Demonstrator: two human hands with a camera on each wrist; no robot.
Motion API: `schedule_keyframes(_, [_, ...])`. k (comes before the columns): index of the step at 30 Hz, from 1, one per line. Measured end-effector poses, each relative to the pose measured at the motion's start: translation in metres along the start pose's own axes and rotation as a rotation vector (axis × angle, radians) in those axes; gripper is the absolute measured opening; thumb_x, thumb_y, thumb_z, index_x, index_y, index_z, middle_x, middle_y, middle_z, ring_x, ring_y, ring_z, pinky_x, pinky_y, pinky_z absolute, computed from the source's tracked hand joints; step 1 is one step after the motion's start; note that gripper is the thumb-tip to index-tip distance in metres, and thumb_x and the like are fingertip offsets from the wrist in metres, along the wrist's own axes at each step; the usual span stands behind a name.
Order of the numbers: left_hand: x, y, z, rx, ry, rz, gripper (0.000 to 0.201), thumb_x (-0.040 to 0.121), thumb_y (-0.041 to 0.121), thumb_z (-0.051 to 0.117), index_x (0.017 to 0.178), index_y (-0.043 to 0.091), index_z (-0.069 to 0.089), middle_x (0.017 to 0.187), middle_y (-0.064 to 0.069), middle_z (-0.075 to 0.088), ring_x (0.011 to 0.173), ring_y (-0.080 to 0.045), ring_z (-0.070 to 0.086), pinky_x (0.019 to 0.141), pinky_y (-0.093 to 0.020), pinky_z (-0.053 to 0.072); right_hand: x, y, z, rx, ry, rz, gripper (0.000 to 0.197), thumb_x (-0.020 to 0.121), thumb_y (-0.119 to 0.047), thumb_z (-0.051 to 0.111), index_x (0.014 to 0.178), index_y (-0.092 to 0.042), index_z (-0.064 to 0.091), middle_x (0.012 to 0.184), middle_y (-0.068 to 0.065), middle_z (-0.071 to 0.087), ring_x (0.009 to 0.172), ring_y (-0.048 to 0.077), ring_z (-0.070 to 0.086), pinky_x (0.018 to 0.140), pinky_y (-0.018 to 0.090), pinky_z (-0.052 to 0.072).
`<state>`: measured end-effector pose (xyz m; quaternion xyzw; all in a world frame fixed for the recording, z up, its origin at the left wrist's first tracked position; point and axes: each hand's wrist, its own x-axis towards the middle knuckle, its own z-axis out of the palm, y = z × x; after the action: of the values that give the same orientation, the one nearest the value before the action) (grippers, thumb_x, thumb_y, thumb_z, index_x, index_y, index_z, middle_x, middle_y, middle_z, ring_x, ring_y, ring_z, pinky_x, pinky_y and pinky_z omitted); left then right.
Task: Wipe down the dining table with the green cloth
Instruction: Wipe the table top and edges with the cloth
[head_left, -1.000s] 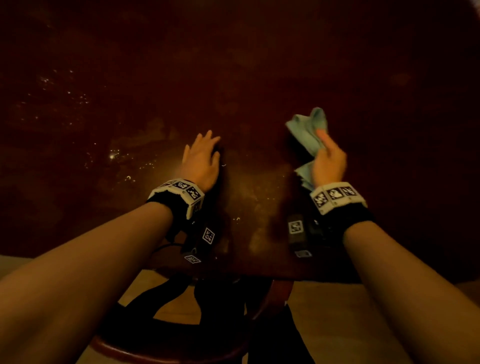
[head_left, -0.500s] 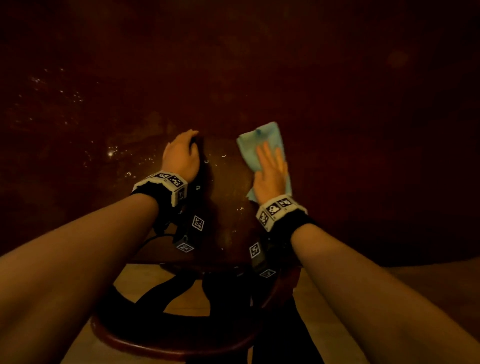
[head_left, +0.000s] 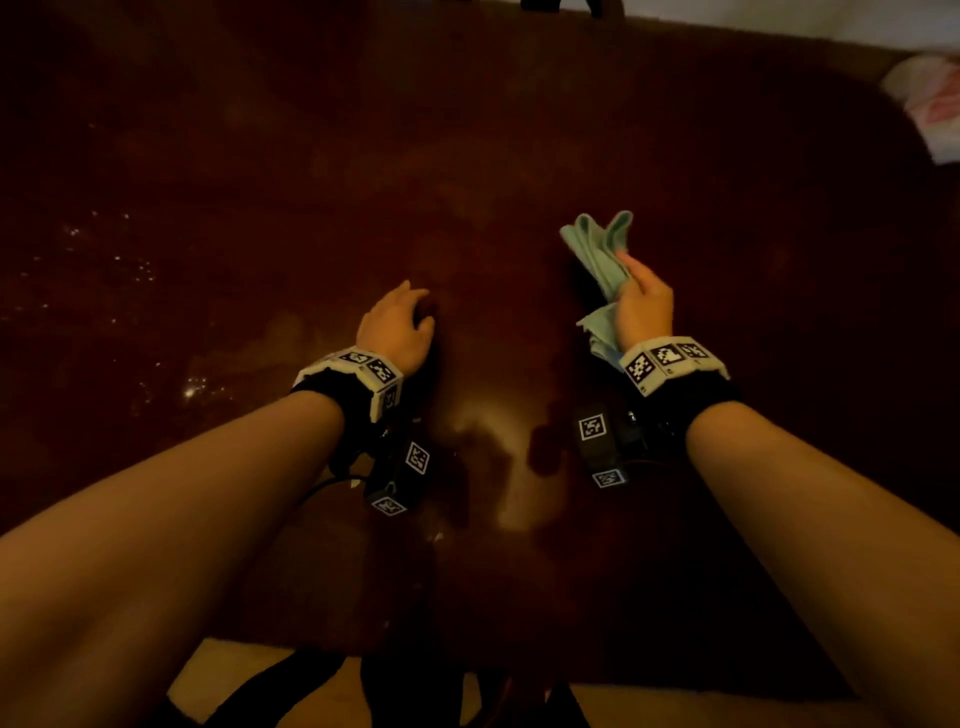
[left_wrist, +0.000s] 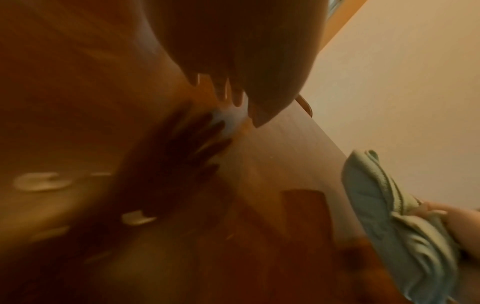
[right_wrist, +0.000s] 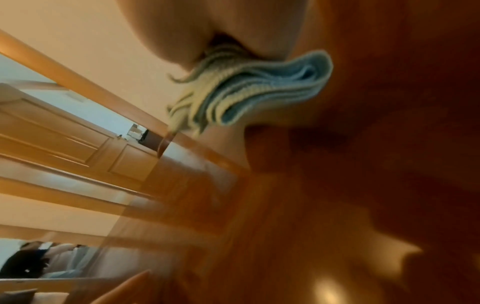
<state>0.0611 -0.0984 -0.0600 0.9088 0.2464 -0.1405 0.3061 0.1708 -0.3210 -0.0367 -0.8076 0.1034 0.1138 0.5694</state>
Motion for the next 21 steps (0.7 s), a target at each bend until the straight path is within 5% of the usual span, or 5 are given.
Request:
schedule_keyframes(3, [0.033, 0.020, 0.002, 0.040, -0.013, -0.031, 0.056, 0.094, 0.035, 0.049, 0.145, 0.024, 0.029, 0.159, -0.004, 0.013, 0.147, -0.025, 0.012, 0.119, -0.048, 0.013, 0.051, 0.001, 0.003, -0.170, 0.153, -0.044, 0.046, 0.093, -0.002, 0.031, 0.136, -0.013, 0.044, 0.146, 0.008, 0.041, 0.136, 0.022, 0.037, 0.111, 0.028, 0.030])
schedule_keyframes(8, [0.090, 0.046, -0.006, 0.075, 0.032, -0.103, 0.073, 0.087, 0.050, 0.054, 0.147, 0.031, 0.018, 0.160, 0.001, -0.003, 0.148, -0.021, -0.004, 0.118, -0.050, 0.000, 0.128, 0.004, 0.029, -0.626, 0.043, -0.071, 0.052, 0.094, -0.009, 0.030, 0.145, -0.015, 0.024, 0.158, 0.000, 0.017, 0.147, 0.024, 0.007, 0.120, 0.040, 0.008])
schedule_keyframes(21, [0.194, 0.050, -0.025, 0.045, 0.176, -0.179, 0.098, 0.072, 0.068, 0.058, 0.149, 0.032, 0.008, 0.160, 0.006, -0.003, 0.147, -0.020, -0.007, 0.117, -0.055, -0.003, 0.330, -0.092, 0.124, -0.915, -0.135, -0.148, 0.060, 0.092, -0.026, 0.043, 0.146, -0.016, 0.019, 0.158, -0.001, 0.008, 0.146, 0.026, 0.004, 0.119, 0.046, 0.009])
